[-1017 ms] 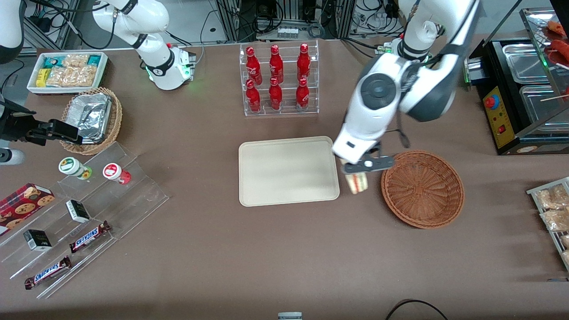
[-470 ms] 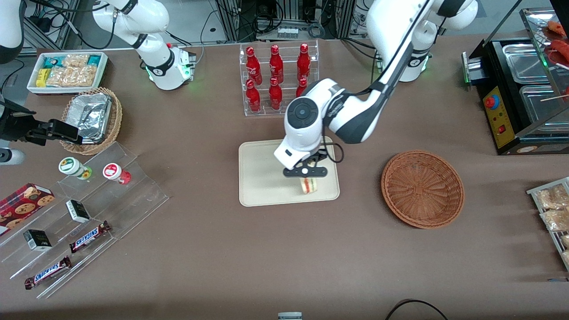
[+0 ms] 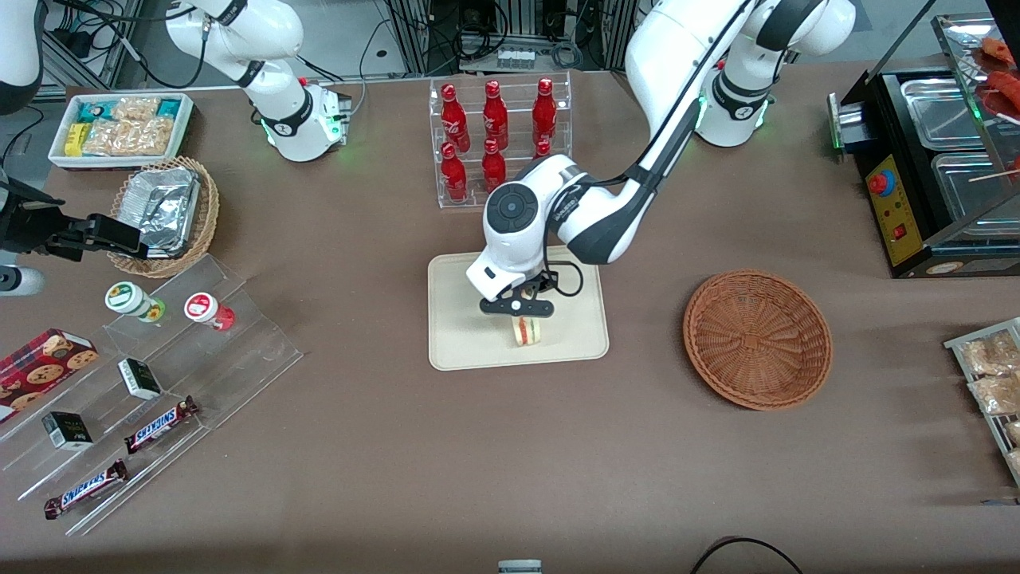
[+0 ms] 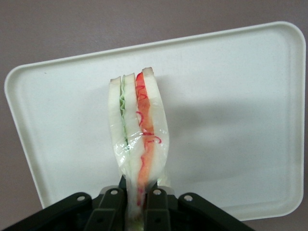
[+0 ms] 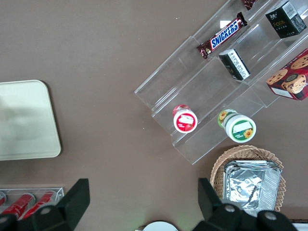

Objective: Place sandwich from basket to tray
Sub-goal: 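Lower the sandwich onto the tray and open the left gripper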

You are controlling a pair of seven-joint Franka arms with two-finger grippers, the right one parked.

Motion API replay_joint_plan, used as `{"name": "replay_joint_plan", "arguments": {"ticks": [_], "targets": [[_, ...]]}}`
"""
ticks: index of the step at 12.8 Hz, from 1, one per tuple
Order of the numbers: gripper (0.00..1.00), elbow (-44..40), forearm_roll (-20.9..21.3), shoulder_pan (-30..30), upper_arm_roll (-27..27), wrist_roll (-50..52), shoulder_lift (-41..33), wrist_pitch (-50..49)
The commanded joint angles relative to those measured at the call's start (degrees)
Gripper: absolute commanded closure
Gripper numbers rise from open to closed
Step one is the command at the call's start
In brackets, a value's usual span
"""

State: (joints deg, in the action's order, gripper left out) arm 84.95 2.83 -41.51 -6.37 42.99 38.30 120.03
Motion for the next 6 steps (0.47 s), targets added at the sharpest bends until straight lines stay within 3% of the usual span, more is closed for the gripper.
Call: {"name": "replay_joint_plan", "arguments": {"ticks": [1,4,5,6], "targets": [[0.84,-1.72,-0.02,-1.29,0.75,0.78,1.95,0.99],[0.79,-1.45,-0.02,-2.26,0.75,0.78,3.35,2.05],[0.74,-1.45,-0.02,-2.26,0.75,0.78,3.45,2.05],[0.62,-1.37,-0.02,-2.34,0.75,0.69,3.45,1.96]]}}
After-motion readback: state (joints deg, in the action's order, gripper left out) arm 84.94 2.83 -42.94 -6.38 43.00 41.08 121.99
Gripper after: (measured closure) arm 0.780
